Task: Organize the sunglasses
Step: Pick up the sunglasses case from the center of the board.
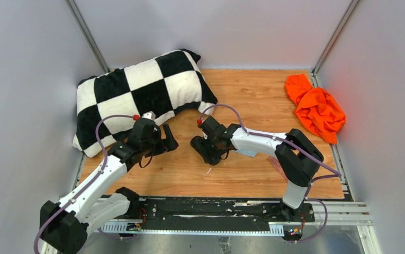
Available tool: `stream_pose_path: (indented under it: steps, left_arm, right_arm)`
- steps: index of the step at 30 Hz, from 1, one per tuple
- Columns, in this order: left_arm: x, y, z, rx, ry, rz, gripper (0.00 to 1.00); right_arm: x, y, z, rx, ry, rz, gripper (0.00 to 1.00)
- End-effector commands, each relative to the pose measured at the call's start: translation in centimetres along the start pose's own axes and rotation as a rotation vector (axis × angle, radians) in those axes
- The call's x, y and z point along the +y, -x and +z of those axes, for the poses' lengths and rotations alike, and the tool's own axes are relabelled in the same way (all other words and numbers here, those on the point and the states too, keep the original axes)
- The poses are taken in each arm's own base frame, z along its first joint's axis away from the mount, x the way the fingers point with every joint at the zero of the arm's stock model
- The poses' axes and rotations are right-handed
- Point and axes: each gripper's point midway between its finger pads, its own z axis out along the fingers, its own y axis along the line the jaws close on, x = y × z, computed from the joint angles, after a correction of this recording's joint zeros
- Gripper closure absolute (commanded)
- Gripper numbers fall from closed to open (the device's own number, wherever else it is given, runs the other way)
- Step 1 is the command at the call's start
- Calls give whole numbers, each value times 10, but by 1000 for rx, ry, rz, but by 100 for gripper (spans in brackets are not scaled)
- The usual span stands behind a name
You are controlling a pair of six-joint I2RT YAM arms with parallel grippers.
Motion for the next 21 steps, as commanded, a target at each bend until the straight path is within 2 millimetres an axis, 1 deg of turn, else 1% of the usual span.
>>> stream_pose_path:
  steps: [1,3,4,5,7,10,12,13,14,17,19,21]
  left_arm:
    - [-4,-8,3,91,4,26,0]
    - [-7,-9,4,101,-10,20,0]
    - [-9,-8,3,98,-21,15,0]
    - [-13,-6,2,90,-37,12,0]
    - [-16,-3,0,76,-48,9,0]
    - [-17,1,-2,73,-44,4,0]
    - [-24,3,-4,110,-84,-35,0]
    - [-27,9,-6,129,-104,-63,0]
    - [-30,12,-7,149,-115,-78,0]
    - [-34,22,-10,183,-136,-68,0]
    - [-46,28,-11,174,-205,-41,0]
    - [-65,34,-13,152,-316,-39,0]
  right_arm:
    - [1,1,5,15,-22,-36,22]
    - [0,3,6,15,-25,-46,24]
    - [1,5,6,11,-24,-50,25]
    - [-3,8,6,0,-47,-53,28]
    - [-4,12,3,-15,-56,-58,37]
    - [0,17,-5,-36,-36,-59,51]
    - [2,23,-16,-74,-24,-57,59]
    - [1,26,-24,-101,-23,-50,62]
    - [1,31,-36,-142,-7,-35,66]
    - [9,44,-63,-220,161,76,73]
    - [13,53,-80,-270,303,172,74]
    - [19,63,-98,-301,453,289,74]
